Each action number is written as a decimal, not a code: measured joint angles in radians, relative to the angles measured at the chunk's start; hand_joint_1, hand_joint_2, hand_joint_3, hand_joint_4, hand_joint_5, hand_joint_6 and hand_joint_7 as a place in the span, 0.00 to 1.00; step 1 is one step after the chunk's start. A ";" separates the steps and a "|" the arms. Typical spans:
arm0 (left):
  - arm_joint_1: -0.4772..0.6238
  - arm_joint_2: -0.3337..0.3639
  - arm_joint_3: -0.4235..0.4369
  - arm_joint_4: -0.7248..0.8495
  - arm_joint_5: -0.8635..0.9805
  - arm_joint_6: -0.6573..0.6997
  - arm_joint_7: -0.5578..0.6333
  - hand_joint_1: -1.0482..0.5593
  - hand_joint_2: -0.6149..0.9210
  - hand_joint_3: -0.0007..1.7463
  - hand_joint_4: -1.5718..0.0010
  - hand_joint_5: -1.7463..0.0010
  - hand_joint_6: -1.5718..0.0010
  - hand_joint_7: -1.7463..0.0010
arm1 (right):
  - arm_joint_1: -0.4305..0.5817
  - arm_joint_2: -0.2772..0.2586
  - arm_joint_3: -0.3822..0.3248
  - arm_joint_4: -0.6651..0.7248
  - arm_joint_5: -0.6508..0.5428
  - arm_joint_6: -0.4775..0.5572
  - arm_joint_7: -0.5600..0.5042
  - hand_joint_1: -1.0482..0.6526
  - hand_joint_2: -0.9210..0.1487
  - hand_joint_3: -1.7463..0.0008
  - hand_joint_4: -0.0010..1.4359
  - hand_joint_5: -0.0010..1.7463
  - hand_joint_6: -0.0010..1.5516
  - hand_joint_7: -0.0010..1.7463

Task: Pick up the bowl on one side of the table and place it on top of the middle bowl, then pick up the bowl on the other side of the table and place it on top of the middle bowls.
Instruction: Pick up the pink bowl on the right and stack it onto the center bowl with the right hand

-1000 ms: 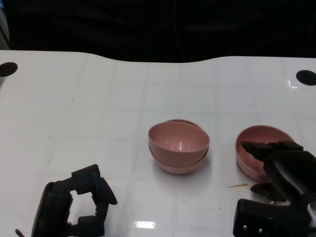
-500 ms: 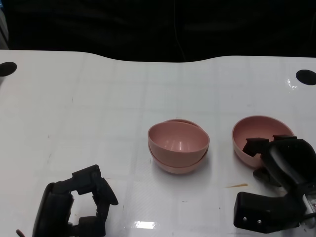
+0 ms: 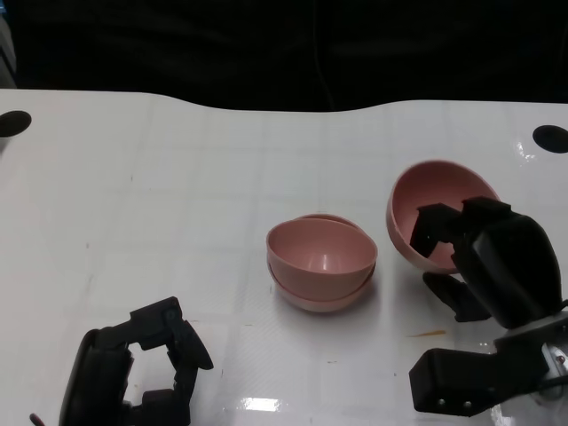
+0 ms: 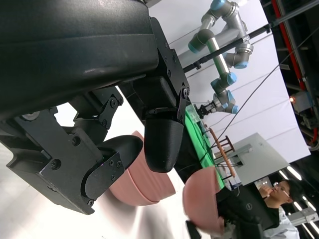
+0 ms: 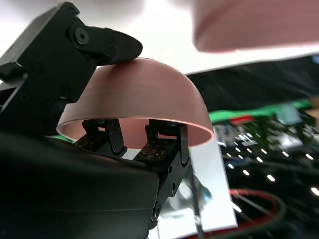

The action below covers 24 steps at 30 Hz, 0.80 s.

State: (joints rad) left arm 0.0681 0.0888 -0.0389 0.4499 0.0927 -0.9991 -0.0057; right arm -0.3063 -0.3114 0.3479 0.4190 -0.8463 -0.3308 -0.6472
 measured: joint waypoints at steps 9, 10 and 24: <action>0.001 -0.003 -0.005 0.000 -0.006 0.001 -0.016 0.61 0.67 0.75 0.42 0.03 0.44 0.16 | -0.069 0.042 -0.014 -0.013 0.171 -0.170 0.089 0.57 0.75 0.05 0.72 1.00 0.53 0.96; 0.002 -0.004 -0.005 0.000 -0.008 0.001 -0.017 0.61 0.67 0.74 0.42 0.03 0.44 0.16 | -0.074 0.043 -0.016 -0.012 0.174 -0.178 0.093 0.57 0.75 0.05 0.72 1.00 0.53 0.96; 0.003 -0.005 -0.002 0.005 0.001 -0.005 -0.017 0.60 0.65 0.76 0.42 0.03 0.44 0.15 | -0.240 0.136 0.039 0.236 0.215 -0.341 0.265 0.55 0.62 0.15 0.69 1.00 0.52 0.98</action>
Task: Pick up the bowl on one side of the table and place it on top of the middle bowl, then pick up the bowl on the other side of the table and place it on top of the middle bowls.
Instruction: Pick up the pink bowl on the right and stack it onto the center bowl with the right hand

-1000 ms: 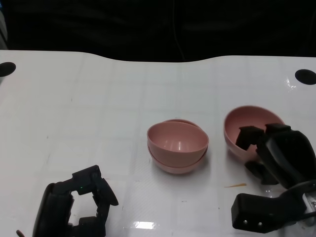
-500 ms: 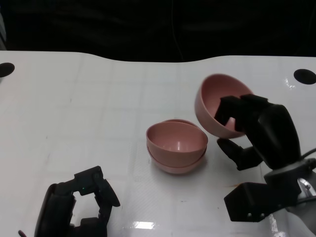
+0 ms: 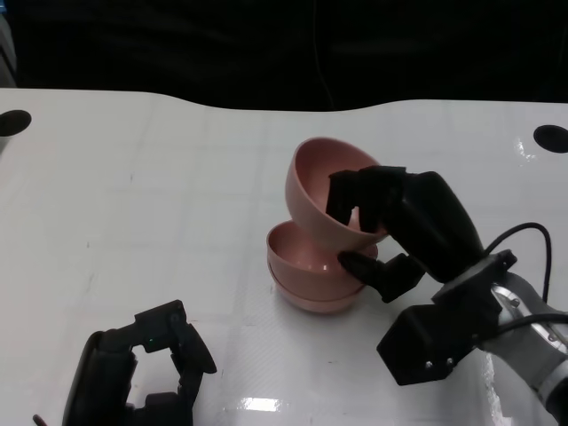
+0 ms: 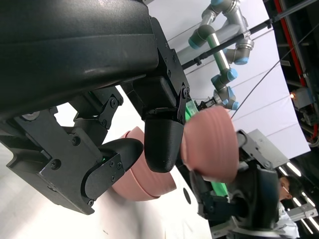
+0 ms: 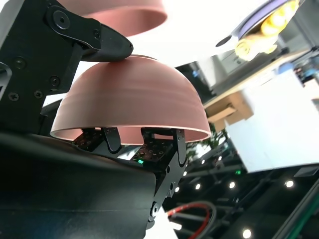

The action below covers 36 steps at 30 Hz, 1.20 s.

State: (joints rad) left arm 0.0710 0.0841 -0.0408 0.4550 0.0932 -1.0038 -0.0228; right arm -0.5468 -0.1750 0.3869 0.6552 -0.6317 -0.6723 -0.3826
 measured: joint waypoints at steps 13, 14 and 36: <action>0.007 -0.007 0.000 -0.005 0.012 0.005 0.000 0.61 0.65 0.77 0.41 0.02 0.43 0.16 | -0.058 0.011 0.012 0.100 -0.009 0.004 0.035 0.48 0.48 0.44 0.52 0.63 0.48 0.42; 0.007 -0.007 0.001 -0.005 0.017 0.005 0.000 0.61 0.65 0.77 0.41 0.02 0.43 0.16 | -0.058 0.009 0.012 0.091 -0.020 0.025 0.035 0.46 0.44 0.51 0.50 0.49 0.48 0.30; 0.009 -0.007 0.001 -0.007 0.014 0.006 -0.001 0.62 0.65 0.78 0.43 0.02 0.43 0.16 | 0.068 -0.087 -0.016 -0.243 -0.080 0.149 0.070 0.31 0.00 0.87 0.38 0.40 0.50 0.05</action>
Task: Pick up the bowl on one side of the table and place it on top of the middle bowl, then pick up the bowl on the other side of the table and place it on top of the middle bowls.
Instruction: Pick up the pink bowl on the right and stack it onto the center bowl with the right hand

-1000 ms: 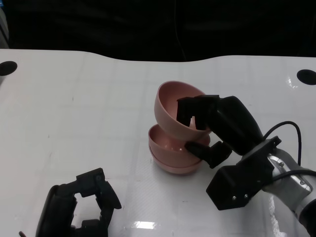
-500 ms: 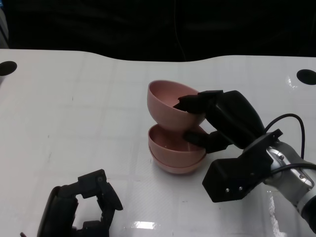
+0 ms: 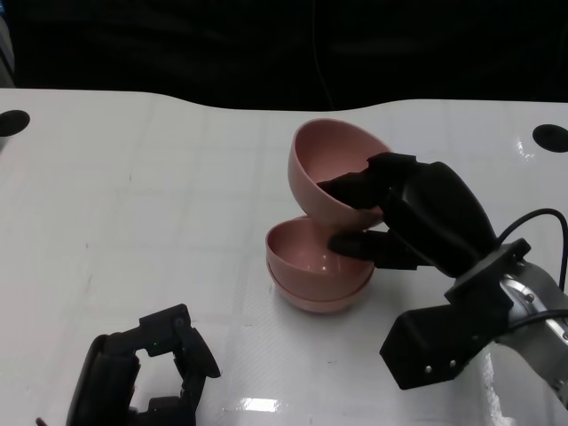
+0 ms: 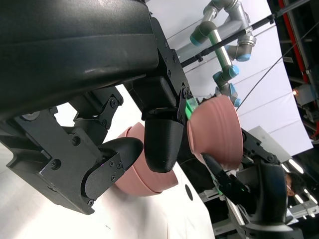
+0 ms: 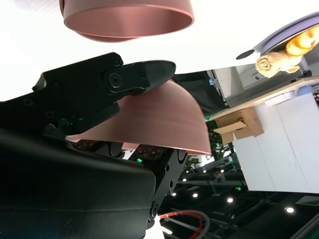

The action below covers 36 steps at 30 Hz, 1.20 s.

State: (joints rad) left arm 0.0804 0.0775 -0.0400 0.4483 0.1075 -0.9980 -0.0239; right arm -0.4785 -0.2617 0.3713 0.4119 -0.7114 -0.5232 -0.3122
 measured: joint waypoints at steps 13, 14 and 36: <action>0.000 0.000 0.000 0.000 -0.001 0.000 -0.004 0.61 0.66 0.76 0.42 0.02 0.44 0.15 | 0.049 -0.057 -0.011 -0.062 0.038 -0.024 0.171 0.30 0.00 0.88 0.35 0.36 0.46 0.03; 0.000 0.000 0.000 0.000 -0.001 0.000 -0.004 0.61 0.66 0.76 0.42 0.02 0.44 0.15 | 0.050 -0.057 -0.011 -0.062 0.038 -0.024 0.178 0.30 0.00 0.88 0.35 0.36 0.46 0.02; 0.000 -0.002 0.001 -0.001 0.002 0.000 -0.004 0.61 0.66 0.76 0.42 0.03 0.44 0.16 | 0.048 -0.060 -0.002 -0.155 0.089 0.100 0.467 0.16 0.00 0.87 0.02 0.19 0.16 0.00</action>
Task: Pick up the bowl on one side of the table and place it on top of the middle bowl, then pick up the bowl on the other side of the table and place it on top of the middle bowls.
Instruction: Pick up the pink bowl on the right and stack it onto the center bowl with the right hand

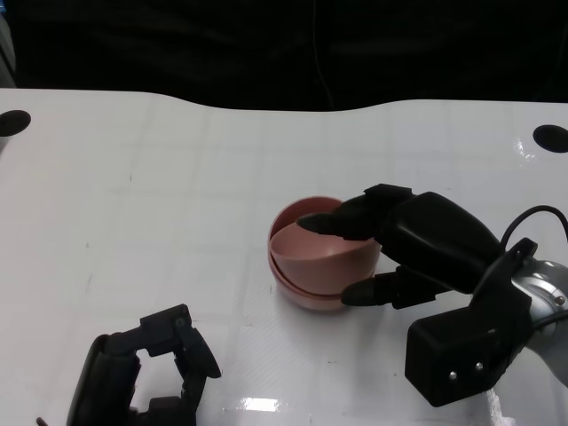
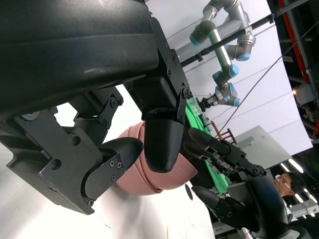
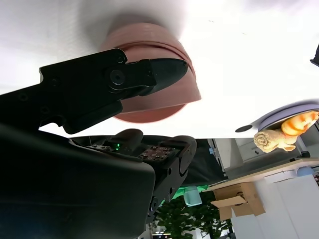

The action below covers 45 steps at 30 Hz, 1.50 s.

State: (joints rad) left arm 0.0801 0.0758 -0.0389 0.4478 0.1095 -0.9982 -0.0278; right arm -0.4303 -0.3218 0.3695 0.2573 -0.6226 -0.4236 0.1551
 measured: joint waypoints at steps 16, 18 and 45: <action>0.000 -0.002 0.001 0.000 0.001 0.000 0.000 0.61 0.66 0.76 0.42 0.04 0.44 0.17 | 0.004 -0.026 0.024 -0.020 -0.065 0.044 0.010 0.14 0.00 0.84 0.01 0.14 0.11 0.01; 0.000 -0.002 0.002 0.000 0.001 -0.001 0.000 0.61 0.66 0.76 0.42 0.03 0.44 0.17 | 0.014 -0.033 0.023 -0.039 -0.073 0.041 -0.009 0.14 0.00 0.84 0.01 0.14 0.11 0.01; 0.000 -0.003 0.002 -0.001 -0.011 0.000 -0.002 0.62 0.67 0.75 0.44 0.03 0.45 0.17 | 0.121 -0.075 0.059 -0.103 -0.150 0.022 -0.038 0.16 0.00 0.85 0.04 0.20 0.16 0.02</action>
State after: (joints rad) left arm 0.0804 0.0732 -0.0373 0.4469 0.0982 -0.9987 -0.0302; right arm -0.3096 -0.3971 0.4287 0.1539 -0.7731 -0.4015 0.1167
